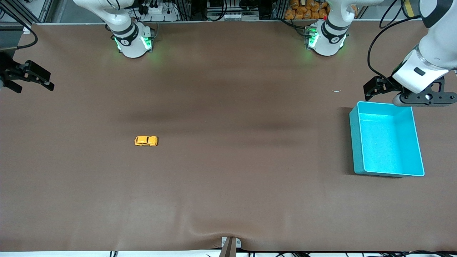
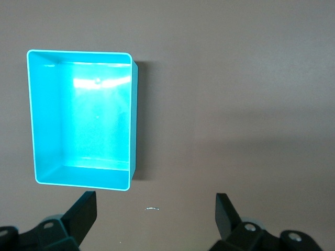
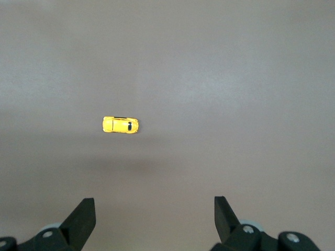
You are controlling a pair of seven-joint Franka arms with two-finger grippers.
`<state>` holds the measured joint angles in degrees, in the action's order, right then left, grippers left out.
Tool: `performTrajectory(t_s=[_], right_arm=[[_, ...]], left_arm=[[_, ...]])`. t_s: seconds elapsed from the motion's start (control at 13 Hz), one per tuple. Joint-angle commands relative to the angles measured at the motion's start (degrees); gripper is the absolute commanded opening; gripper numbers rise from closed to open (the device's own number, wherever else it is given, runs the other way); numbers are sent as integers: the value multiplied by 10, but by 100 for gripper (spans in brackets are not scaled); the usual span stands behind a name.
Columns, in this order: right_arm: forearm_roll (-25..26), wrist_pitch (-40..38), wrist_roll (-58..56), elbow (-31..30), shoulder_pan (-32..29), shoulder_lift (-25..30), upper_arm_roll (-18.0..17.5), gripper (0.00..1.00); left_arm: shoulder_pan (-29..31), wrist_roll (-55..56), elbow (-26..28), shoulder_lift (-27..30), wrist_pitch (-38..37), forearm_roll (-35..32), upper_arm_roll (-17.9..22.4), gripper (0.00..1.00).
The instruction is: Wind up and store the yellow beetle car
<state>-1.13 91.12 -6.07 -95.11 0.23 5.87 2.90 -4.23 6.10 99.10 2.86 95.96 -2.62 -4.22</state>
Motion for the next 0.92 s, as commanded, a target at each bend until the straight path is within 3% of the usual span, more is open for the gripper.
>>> performTrajectory(t_s=[0.0, 0.54, 0.85], right_arm=[[10, 4, 6, -13, -18, 15, -17, 100], [10, 5, 3, -18, -14, 6, -20, 100], [9, 87, -40, -91, -8, -3, -44, 100]], left_arm=[[4, -7, -8, 0, -1, 2, -2, 100], [5, -7, -8, -1, 0, 2, -2, 100], [5, -7, -8, -1, 0, 2, -2, 100]])
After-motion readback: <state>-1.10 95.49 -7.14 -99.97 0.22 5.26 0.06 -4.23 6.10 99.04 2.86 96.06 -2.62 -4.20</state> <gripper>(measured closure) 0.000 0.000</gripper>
